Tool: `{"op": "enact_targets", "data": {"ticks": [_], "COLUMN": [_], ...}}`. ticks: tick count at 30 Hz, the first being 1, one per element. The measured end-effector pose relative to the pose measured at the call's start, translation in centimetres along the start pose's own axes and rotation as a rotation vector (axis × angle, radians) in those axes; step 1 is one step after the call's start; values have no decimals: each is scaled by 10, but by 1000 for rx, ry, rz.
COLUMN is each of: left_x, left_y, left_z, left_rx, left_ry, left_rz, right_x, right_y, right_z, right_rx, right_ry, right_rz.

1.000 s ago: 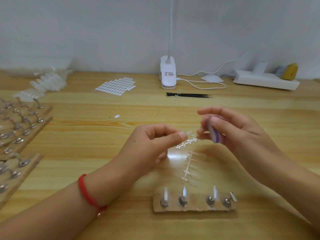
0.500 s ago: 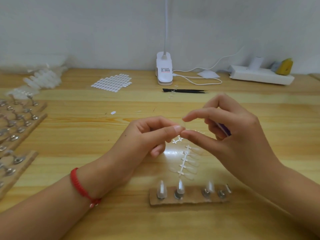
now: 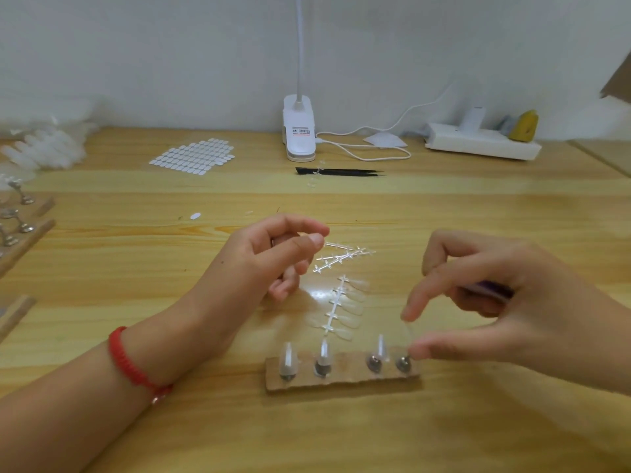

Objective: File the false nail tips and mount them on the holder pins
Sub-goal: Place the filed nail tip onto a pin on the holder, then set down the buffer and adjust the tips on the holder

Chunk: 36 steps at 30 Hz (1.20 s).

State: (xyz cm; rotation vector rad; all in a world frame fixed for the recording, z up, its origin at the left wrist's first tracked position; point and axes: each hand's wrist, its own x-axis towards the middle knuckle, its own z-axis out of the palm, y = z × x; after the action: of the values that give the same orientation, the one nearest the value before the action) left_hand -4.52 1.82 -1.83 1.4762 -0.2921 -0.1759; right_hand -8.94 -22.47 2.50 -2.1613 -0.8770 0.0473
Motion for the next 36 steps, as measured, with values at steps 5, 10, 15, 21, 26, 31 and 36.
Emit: {"op": "enact_targets", "data": {"ticks": [5,10,15,21,26,31,36], "left_x": [0,-1,-1,-2,-2,-2,-2], "left_y": [0,0,0,1,2,2,1], "left_z": [-1,0,-1,1,2,2,0], "left_rx": [19,26,20,42,32,28,7], "left_ry": [16,3,-2,29,31,22,4], "left_rz": [-3,5,11,17,21,32,29], "right_x": [-12,-13,-11,-11,-11,-10,-13], "right_y": [9,8,8,6,6,9,4], "right_z": [4,8,7,7,6,6,-3], "right_rx": [60,94,116,91,63,-24,4], "right_ry": [18,-25,-28,-29,-40,-47,-54], "right_rz": [62,75,94,93,89,88,135]}}
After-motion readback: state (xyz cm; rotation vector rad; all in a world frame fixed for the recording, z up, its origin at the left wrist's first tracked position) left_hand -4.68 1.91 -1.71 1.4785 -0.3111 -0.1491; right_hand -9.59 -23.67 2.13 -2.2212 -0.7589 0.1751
